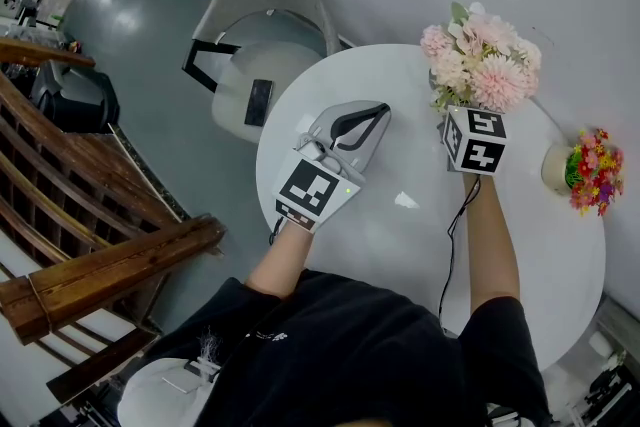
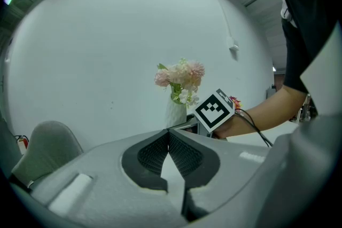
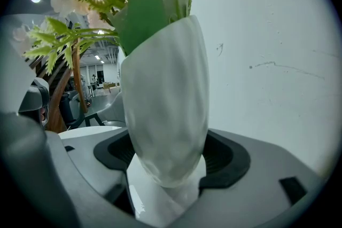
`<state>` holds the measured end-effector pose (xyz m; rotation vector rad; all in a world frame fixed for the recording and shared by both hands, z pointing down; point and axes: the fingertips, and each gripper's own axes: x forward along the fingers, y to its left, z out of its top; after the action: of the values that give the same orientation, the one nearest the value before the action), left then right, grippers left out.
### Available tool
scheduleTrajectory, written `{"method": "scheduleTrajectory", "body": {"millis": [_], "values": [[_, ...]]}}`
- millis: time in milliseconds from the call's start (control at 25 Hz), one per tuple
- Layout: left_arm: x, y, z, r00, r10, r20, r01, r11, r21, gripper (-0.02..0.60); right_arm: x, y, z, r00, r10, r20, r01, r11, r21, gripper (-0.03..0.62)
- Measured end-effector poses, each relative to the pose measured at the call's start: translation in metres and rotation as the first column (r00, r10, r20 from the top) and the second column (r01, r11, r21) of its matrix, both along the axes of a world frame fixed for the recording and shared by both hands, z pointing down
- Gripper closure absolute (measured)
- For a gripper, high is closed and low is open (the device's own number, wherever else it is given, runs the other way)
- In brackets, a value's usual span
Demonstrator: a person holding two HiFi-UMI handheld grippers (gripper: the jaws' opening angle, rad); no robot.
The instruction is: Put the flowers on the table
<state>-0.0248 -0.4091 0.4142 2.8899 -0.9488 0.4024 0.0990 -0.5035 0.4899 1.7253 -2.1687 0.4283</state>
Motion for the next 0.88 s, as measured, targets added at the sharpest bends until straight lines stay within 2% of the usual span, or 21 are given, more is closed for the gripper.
{"method": "scheduleTrajectory", "body": {"millis": [880], "values": [[-0.0016,0.0015,-0.0075,1.000,-0.004,-0.003,0.004,1.000,0.009,0.577,-0.0016,0.0043,0.0055,0.999,-0.006,0.050,0.008,0.999,-0.038,0.215]]}}
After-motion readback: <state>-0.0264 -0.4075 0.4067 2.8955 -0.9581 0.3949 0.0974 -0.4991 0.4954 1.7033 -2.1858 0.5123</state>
